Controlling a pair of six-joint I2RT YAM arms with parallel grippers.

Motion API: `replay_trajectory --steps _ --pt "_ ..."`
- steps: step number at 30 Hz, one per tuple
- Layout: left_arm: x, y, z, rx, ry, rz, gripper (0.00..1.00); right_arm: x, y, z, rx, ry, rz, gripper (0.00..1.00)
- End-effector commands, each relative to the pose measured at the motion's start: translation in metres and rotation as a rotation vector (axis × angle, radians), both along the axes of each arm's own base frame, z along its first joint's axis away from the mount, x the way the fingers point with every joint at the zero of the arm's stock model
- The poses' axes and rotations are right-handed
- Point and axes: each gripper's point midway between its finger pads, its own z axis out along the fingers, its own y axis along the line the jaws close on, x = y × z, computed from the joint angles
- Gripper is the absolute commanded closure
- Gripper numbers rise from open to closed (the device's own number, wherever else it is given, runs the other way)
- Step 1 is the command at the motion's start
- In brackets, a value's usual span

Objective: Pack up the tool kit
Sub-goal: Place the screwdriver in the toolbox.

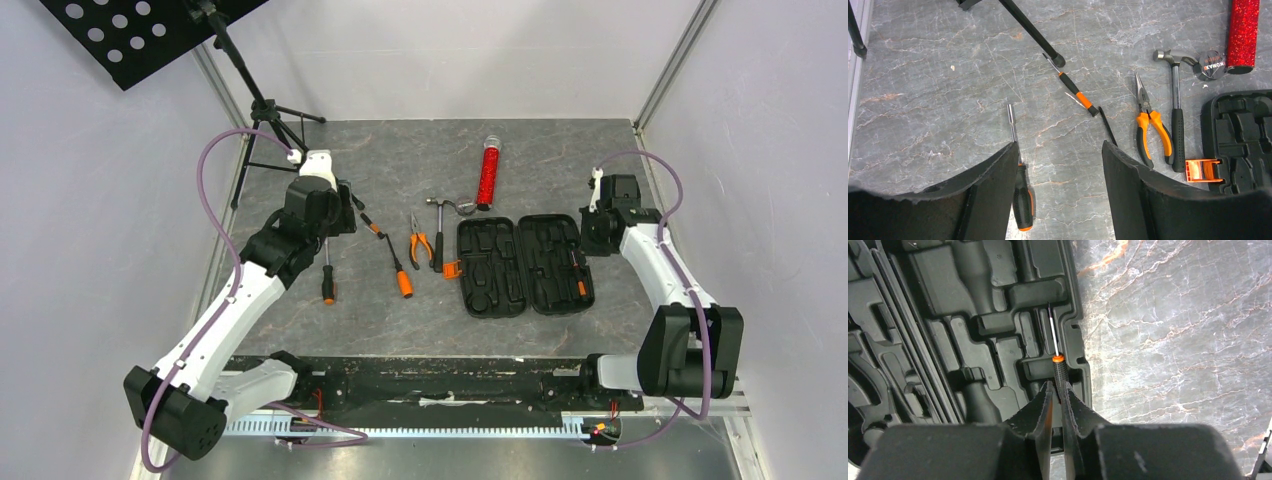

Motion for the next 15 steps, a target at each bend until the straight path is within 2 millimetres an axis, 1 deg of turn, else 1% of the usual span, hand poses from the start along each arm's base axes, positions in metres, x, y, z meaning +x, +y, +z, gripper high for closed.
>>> replay_trajectory --steps 1,4,7,10,15 --pt "0.001 0.0 0.014 0.006 -0.057 -0.013 0.32 -0.022 -0.006 -0.009 -0.022 0.069 -0.032 0.88" --pt "0.001 0.001 0.015 0.005 -0.06 -0.012 0.32 -0.041 -0.006 -0.023 -0.028 0.127 -0.039 0.89" --pt "0.001 0.001 0.015 0.006 -0.061 -0.014 0.32 -0.053 -0.008 -0.031 -0.042 0.158 -0.042 0.9" --pt "0.0 0.001 0.015 0.006 -0.062 -0.013 0.32 -0.057 -0.008 -0.038 -0.04 0.172 -0.036 0.91" --pt "0.0 0.001 0.015 0.008 -0.061 -0.012 0.32 -0.055 -0.006 -0.043 -0.03 0.176 -0.03 0.94"
